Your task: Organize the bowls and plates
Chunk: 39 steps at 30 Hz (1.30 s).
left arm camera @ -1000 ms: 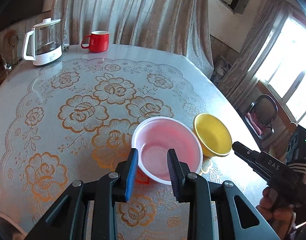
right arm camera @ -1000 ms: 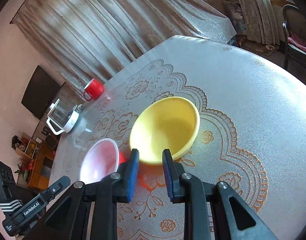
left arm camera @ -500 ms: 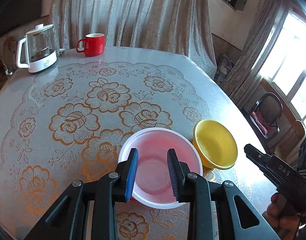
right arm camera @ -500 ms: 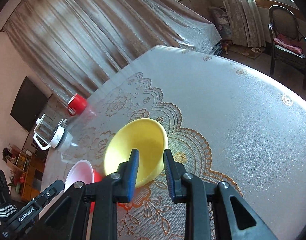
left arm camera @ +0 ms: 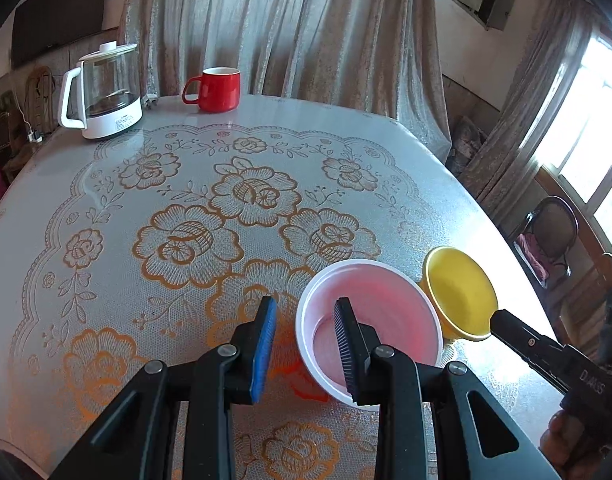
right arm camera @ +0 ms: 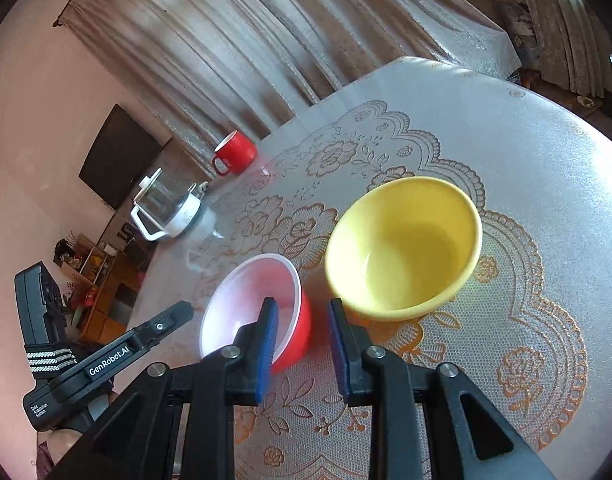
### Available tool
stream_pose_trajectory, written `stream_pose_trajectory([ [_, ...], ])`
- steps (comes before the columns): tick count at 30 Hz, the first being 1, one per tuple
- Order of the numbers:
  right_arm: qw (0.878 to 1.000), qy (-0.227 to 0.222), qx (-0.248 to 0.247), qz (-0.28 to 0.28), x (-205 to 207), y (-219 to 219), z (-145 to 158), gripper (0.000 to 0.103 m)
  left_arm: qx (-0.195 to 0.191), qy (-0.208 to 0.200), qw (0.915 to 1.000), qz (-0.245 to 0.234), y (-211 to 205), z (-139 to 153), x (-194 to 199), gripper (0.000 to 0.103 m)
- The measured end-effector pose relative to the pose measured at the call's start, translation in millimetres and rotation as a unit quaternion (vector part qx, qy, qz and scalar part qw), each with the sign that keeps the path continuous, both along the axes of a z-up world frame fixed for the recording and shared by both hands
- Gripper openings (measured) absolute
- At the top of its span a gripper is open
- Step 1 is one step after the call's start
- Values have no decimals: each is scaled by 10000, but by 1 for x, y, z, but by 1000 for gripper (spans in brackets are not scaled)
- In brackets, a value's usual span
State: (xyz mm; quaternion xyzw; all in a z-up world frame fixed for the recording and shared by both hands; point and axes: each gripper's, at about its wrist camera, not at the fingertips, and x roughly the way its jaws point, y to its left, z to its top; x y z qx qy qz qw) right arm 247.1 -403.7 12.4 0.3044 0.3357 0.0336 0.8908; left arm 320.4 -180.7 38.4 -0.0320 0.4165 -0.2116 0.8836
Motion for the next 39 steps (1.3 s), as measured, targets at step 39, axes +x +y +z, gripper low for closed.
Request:
stream_pose_trajectory([
  [39,9936,324,-174,-1067,-38,-71,-9,7,320,-74,9847,-1713,-133,6,-30,14],
])
